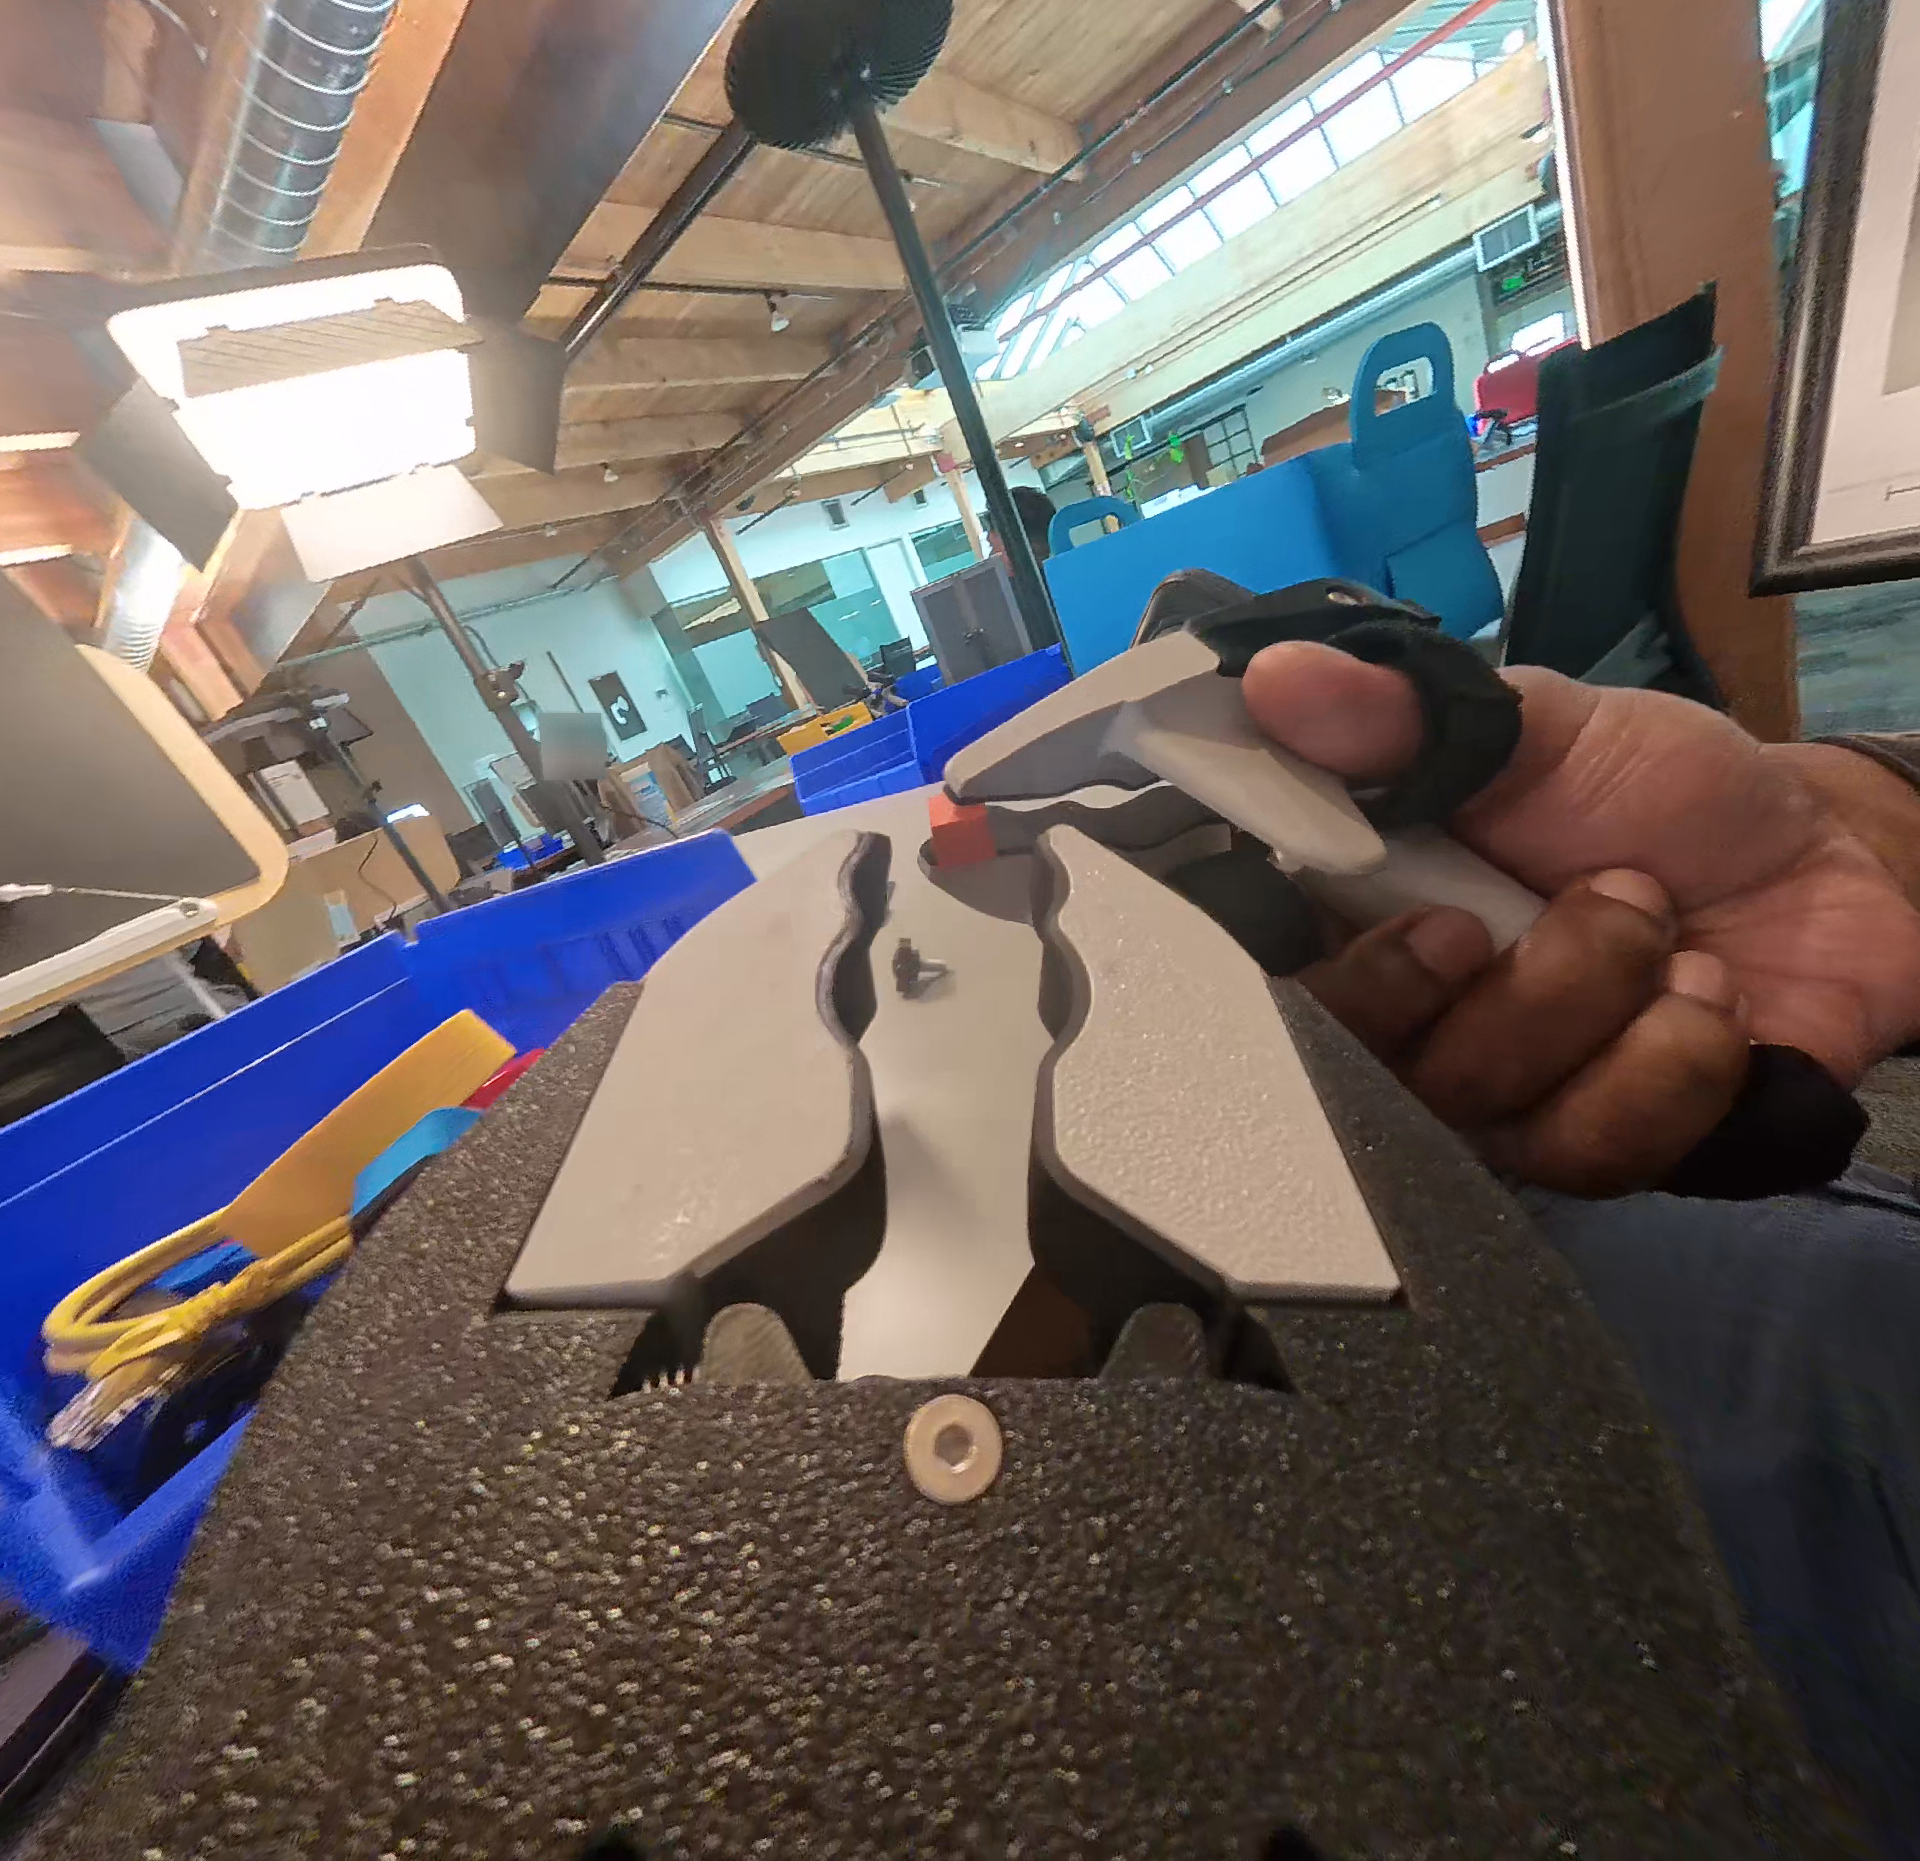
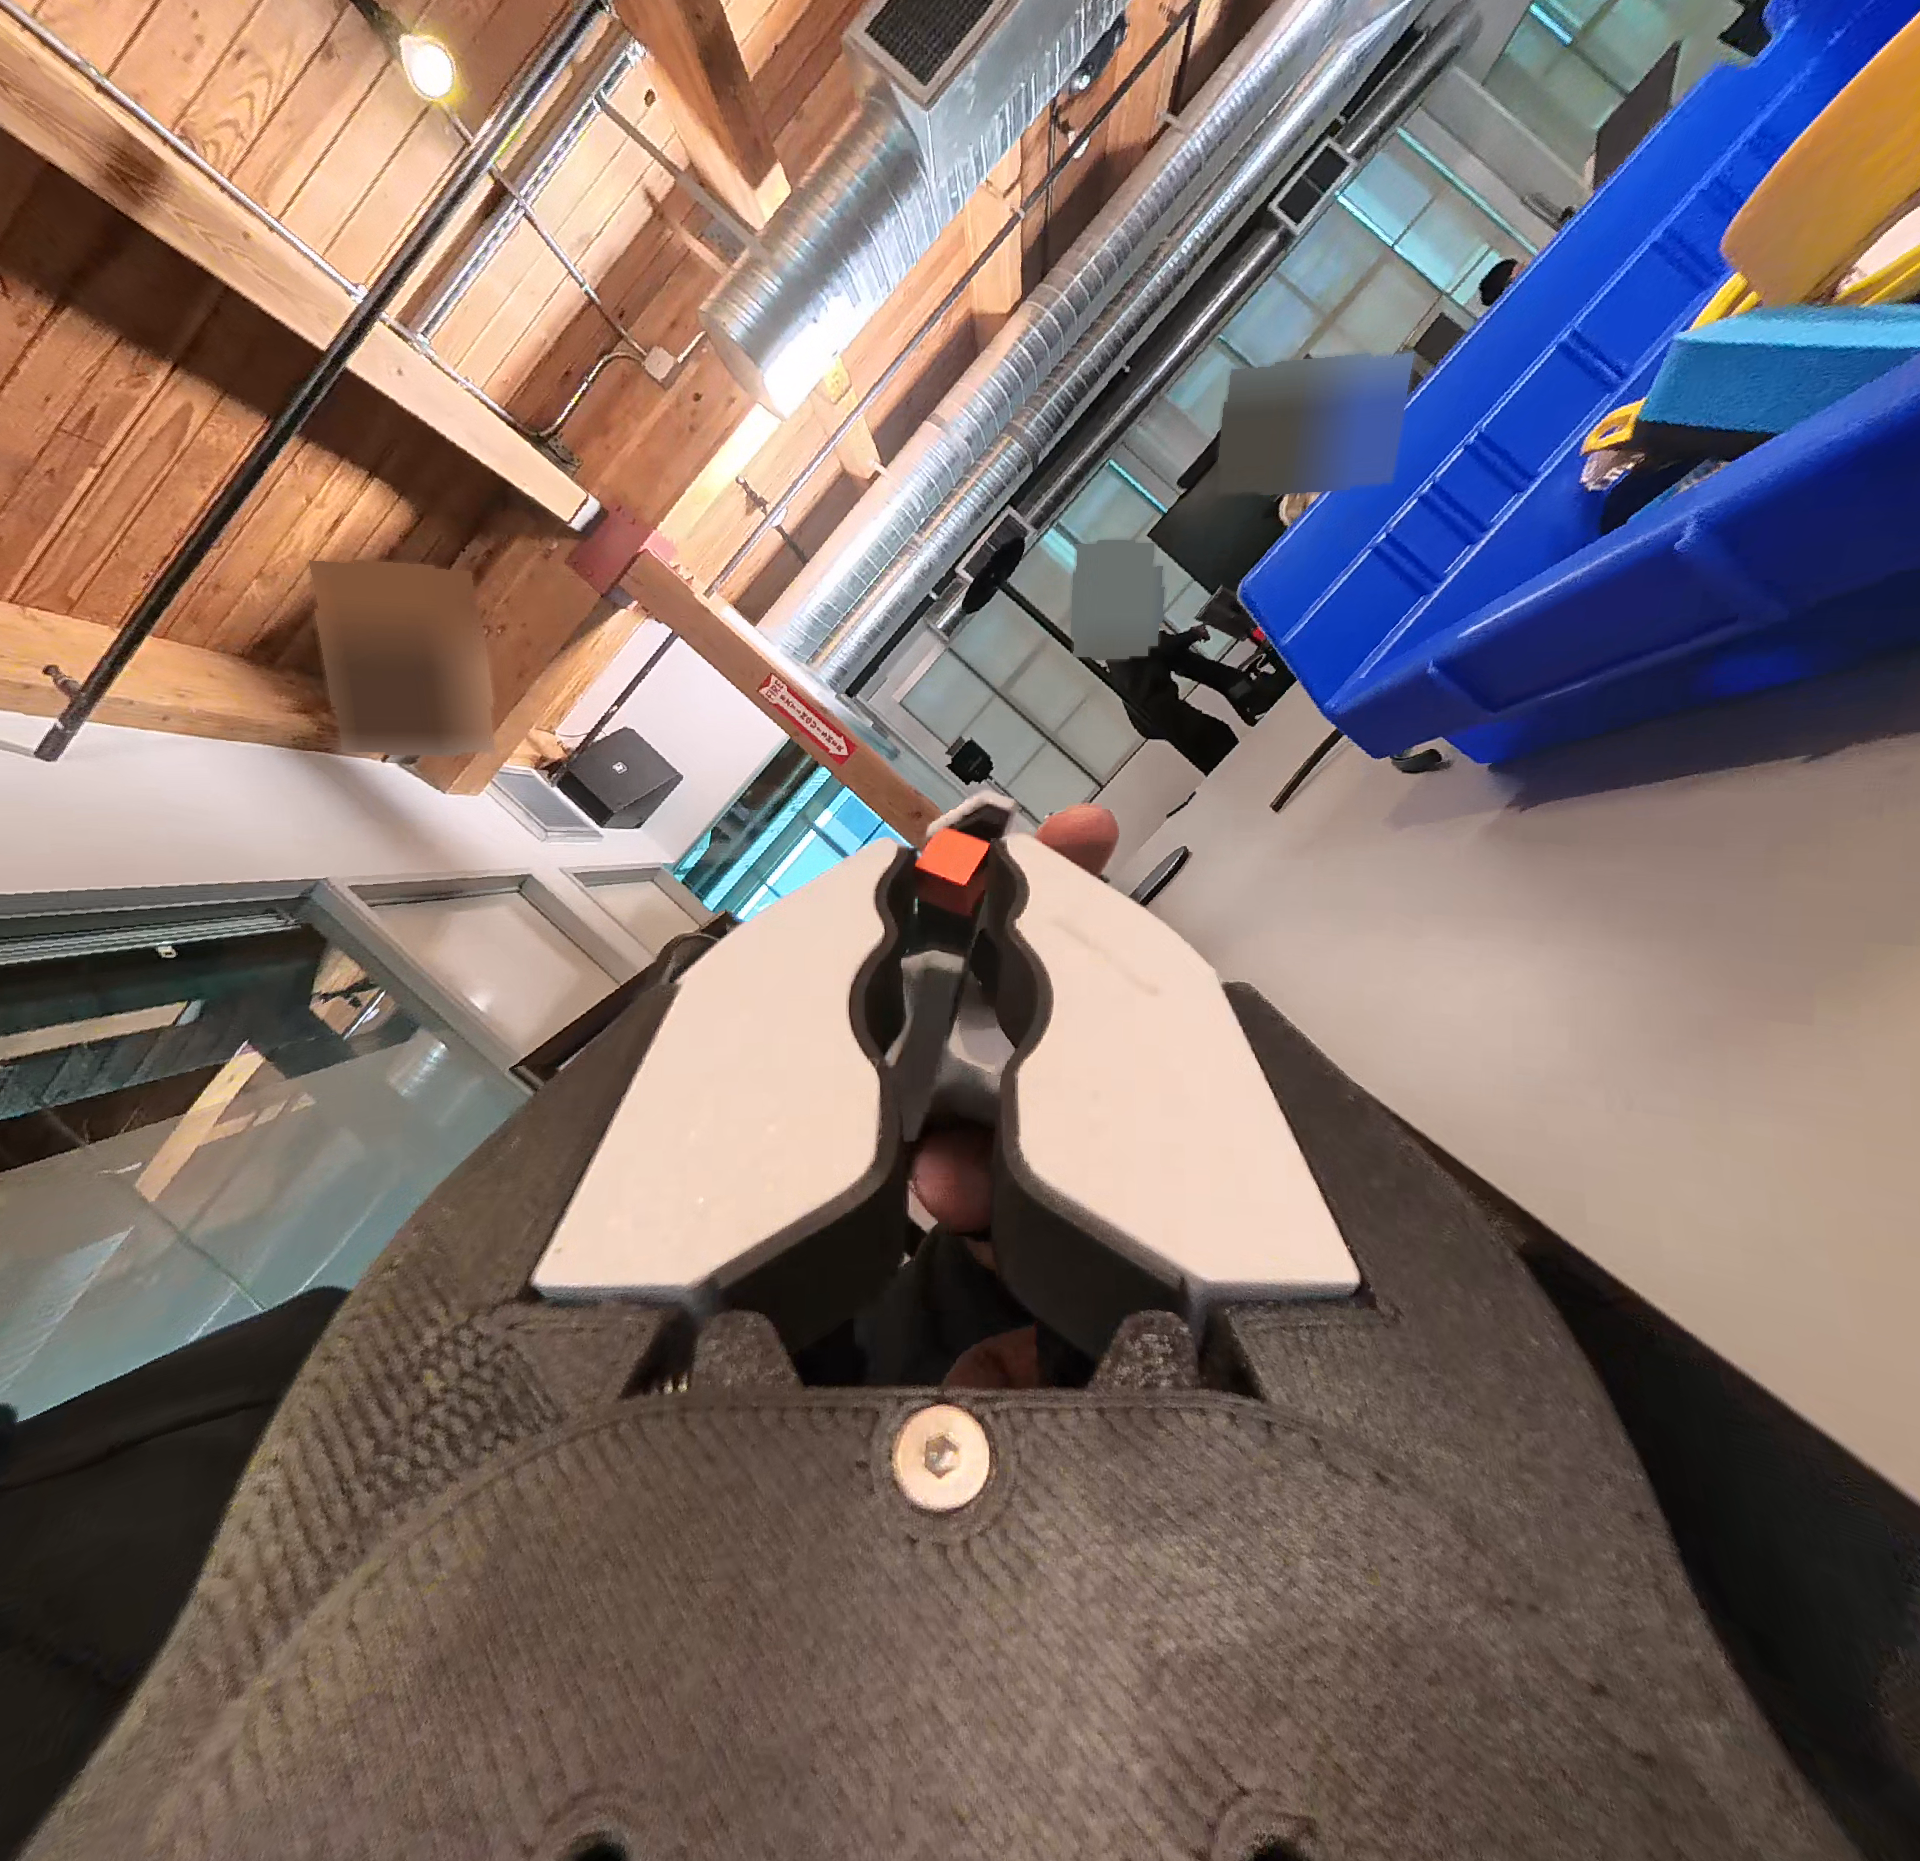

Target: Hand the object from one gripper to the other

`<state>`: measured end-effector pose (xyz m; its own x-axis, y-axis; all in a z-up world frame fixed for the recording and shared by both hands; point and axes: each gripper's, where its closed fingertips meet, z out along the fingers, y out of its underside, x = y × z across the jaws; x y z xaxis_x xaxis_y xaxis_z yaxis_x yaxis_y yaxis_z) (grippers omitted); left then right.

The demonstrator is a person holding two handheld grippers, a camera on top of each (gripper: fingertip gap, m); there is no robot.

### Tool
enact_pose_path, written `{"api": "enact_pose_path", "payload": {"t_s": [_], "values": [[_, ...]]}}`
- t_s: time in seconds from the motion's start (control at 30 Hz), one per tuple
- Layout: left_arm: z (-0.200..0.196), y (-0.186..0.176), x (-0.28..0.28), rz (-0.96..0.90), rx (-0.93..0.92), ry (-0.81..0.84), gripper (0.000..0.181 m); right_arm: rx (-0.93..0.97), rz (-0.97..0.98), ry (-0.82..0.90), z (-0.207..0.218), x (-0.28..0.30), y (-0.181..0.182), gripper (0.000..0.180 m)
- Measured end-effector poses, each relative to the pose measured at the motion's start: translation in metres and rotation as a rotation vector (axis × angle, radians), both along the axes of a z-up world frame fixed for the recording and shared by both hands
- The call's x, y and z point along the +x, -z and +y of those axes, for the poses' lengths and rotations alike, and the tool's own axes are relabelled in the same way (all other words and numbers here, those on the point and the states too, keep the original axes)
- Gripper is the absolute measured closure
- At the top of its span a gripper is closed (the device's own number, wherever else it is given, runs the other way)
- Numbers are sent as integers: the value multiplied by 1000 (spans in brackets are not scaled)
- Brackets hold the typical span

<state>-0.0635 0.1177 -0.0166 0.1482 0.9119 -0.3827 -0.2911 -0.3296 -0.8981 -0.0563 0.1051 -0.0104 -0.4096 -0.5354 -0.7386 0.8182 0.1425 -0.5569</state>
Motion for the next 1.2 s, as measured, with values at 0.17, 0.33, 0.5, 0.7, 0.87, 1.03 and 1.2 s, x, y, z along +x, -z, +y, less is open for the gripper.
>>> {"api": "enact_pose_path", "payload": {"t_s": [0.17,0.33,0.5,0.7,0.87,1.03,1.2], "values": [[15,-1,-12,13,-2,54,162,3,-5,51,12,-9,1,167],[24,-2,-20,-1,6,93,170,4,7,114,21,-18,2,167],[24,1,-30,-96,104,151,170,27,120,246,28,-34,6,162],[0,-8,-31,-181,426,230,170,28,574,494,37,-50,6,154],[-11,-10,-27,-245,718,348,170,15,920,663,32,-48,7,153],[-18,-13,-16,-250,971,482,170,-37,1091,730,20,-34,3,153],[-26,-13,0,-235,1089,522,170,-100,1170,732,7,-17,-1,154]]}}
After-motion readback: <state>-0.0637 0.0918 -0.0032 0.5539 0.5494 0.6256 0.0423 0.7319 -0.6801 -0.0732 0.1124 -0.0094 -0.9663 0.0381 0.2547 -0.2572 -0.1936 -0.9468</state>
